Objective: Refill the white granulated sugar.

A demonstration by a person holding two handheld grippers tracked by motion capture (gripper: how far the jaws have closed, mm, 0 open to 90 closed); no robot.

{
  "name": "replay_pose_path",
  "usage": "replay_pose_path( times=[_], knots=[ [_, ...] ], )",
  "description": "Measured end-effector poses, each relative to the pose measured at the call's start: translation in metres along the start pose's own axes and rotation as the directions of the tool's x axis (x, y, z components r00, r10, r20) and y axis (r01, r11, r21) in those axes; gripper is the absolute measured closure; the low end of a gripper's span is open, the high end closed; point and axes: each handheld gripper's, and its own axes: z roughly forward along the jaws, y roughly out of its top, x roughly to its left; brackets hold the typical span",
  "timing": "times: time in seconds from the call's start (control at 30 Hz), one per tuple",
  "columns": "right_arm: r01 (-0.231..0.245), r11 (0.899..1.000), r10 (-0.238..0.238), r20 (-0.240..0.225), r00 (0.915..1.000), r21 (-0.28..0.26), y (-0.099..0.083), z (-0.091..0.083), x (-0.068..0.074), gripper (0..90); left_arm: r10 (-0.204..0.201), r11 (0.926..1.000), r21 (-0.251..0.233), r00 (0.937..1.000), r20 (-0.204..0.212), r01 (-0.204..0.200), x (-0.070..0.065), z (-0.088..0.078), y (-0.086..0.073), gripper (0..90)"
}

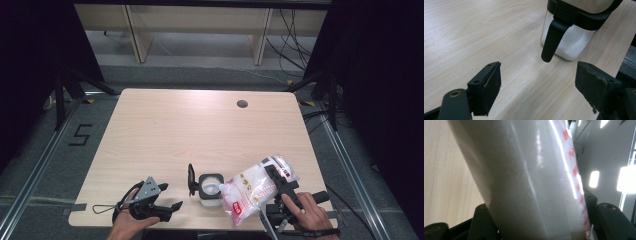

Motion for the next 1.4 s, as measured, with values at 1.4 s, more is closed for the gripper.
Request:
replay_pose_path(
  times=[1.4],
  knots=[
    [0.010,1.000,-0.010,-0.006,0.9999,0.005,0.0024,0.0001,0.0000,44.6,-0.007,0.9998,-0.017,0.9999,0.011,0.008,-0.0005,0.0007,0.0000,20.4]
  ],
)
